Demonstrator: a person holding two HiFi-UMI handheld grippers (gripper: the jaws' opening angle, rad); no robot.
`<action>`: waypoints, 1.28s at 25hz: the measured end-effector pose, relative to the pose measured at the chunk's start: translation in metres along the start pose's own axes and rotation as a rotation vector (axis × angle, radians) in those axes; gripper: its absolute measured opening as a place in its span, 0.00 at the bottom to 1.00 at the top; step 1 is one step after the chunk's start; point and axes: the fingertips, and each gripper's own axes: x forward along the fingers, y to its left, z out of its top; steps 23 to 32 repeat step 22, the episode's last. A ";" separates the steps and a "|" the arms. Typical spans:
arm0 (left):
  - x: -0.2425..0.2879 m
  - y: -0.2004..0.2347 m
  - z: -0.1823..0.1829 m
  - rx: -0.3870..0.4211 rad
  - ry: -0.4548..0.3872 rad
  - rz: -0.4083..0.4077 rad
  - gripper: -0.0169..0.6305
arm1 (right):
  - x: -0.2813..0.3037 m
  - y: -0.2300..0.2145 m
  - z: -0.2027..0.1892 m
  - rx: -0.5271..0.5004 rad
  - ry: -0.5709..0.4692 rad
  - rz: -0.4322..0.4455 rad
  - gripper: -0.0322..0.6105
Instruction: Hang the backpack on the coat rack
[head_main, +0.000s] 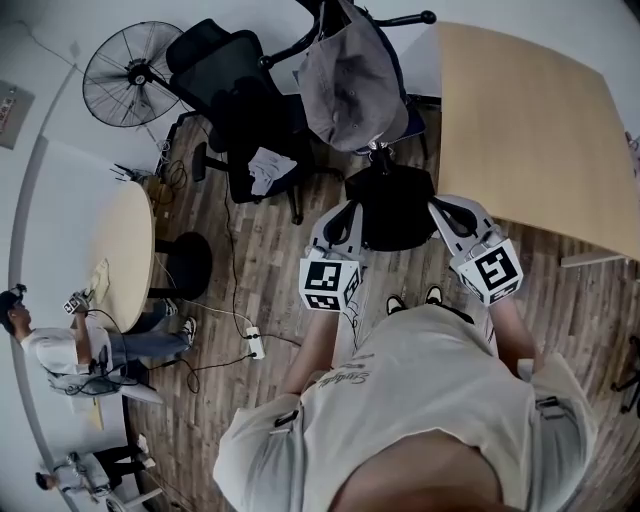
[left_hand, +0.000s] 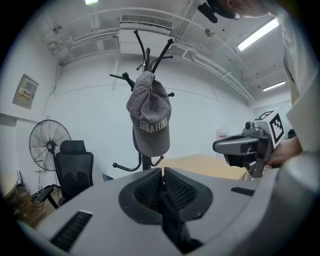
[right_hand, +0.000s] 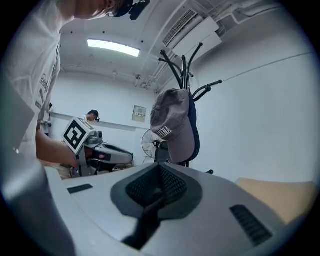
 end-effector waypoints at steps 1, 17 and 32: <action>-0.001 0.000 -0.001 -0.004 0.002 0.001 0.06 | 0.000 0.001 -0.001 0.000 0.001 0.007 0.04; -0.006 0.015 -0.005 -0.015 0.017 0.051 0.06 | 0.008 0.000 -0.011 0.048 0.008 0.046 0.04; 0.000 0.011 -0.006 -0.024 0.015 0.040 0.06 | 0.013 -0.008 -0.008 0.047 -0.016 0.049 0.04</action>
